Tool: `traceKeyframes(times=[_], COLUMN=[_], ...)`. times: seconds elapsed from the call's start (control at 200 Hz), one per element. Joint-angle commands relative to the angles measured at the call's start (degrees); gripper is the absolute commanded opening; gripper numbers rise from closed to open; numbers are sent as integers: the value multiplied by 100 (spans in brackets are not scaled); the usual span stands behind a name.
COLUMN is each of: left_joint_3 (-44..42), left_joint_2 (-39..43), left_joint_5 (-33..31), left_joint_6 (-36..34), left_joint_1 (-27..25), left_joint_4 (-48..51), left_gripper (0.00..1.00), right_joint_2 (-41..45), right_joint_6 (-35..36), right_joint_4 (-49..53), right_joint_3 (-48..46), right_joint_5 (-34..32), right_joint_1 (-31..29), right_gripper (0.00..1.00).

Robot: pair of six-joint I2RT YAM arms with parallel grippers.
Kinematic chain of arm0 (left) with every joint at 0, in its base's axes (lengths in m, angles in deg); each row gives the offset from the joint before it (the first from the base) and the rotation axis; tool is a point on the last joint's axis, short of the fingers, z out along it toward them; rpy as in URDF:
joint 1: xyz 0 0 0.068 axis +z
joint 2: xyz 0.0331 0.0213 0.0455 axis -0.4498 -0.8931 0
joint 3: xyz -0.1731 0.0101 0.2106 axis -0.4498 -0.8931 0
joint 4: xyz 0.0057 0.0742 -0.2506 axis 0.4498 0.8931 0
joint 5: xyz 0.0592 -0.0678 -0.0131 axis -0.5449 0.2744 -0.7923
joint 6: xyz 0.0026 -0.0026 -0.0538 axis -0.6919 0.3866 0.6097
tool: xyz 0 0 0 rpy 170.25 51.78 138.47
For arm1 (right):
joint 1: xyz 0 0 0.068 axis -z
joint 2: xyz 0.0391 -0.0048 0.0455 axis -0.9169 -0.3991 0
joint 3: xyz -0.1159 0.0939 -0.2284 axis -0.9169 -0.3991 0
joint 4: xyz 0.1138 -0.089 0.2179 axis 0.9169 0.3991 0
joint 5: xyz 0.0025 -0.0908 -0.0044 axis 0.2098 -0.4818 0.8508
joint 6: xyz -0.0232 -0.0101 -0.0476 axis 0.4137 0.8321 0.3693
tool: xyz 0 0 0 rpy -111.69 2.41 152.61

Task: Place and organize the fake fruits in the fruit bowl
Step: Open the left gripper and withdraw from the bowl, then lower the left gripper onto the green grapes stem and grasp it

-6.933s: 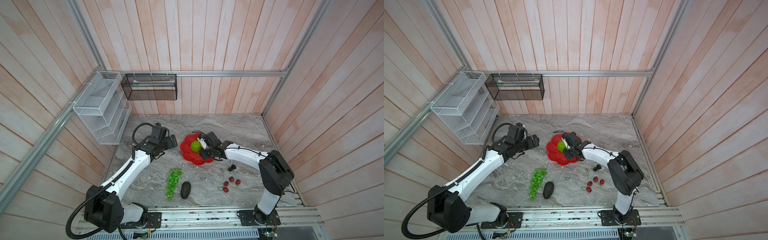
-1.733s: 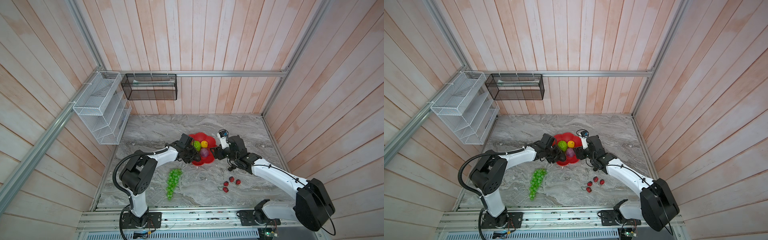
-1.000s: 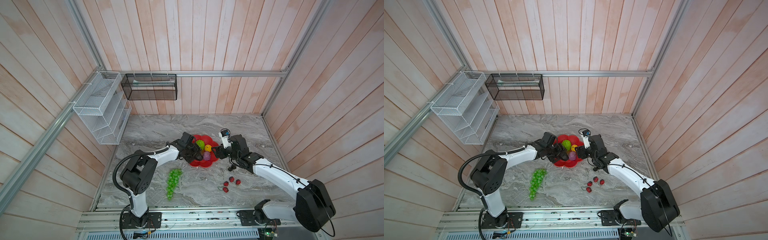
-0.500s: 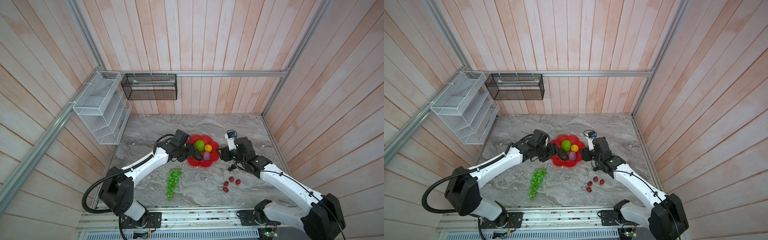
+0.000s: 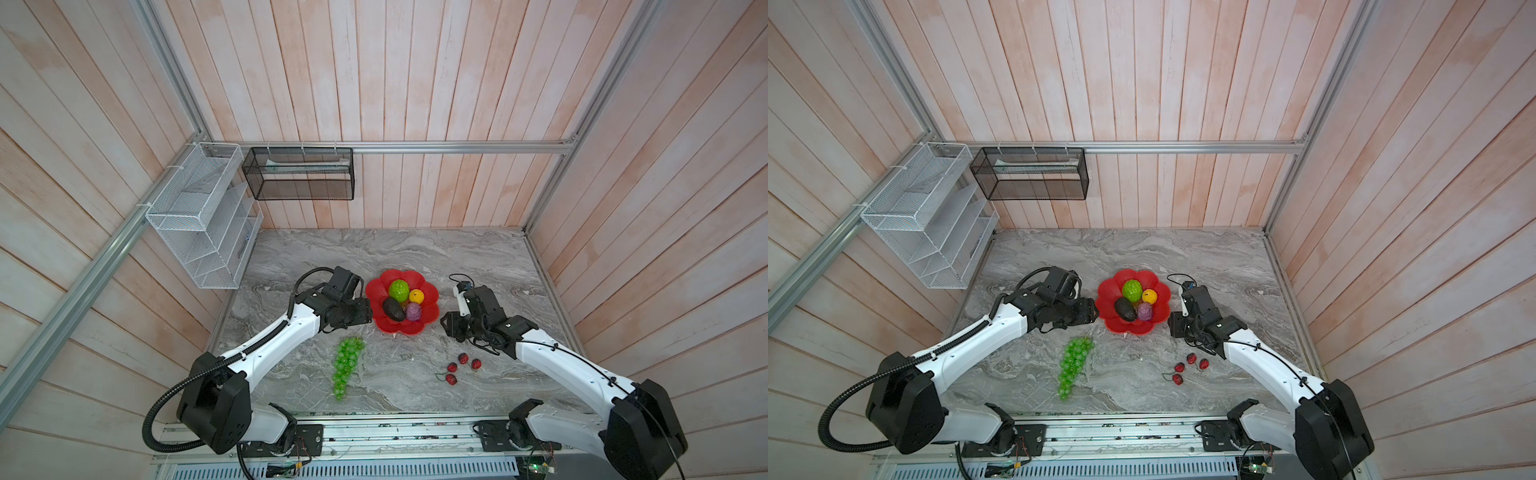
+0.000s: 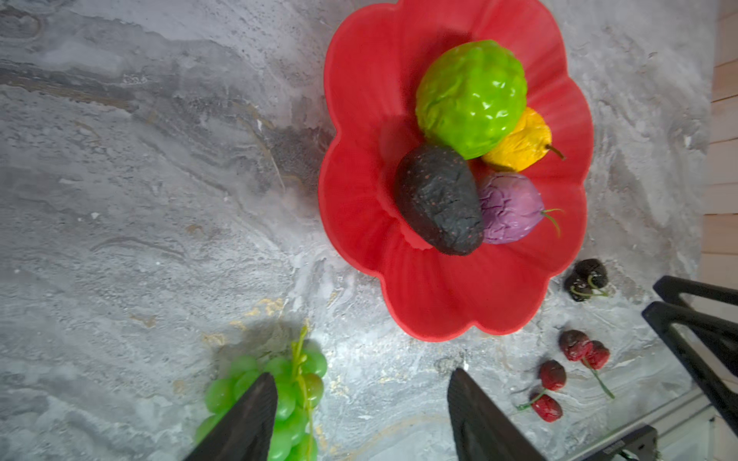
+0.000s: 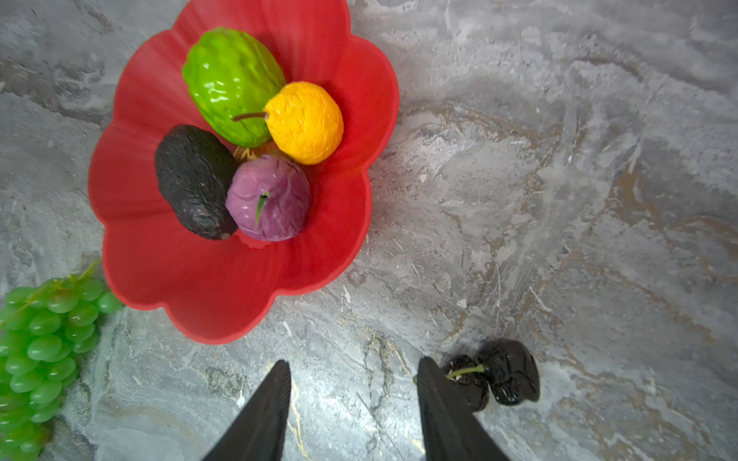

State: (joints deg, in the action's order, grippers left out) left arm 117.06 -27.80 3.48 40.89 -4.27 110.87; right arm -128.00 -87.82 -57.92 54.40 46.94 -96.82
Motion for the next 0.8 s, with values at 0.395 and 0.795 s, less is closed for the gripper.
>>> traceKeyframes(times=[0.395, 0.795], left_joint_3=[446, 688], left_joint_2=[-975, -1405], left_joint_5=[133, -192], left_joint_6=[-1336, -1407], left_joint_1=[75, -404], left_joint_4=[642, 1315], left_gripper=[60, 54], right_joint_2=[-947, -935], right_joint_6=[26, 203], right_joint_4=[-286, -528], right_joint_3=[567, 457], right_joint_5=[364, 467], right_joint_1=[-138, -129], right_gripper=[53, 53])
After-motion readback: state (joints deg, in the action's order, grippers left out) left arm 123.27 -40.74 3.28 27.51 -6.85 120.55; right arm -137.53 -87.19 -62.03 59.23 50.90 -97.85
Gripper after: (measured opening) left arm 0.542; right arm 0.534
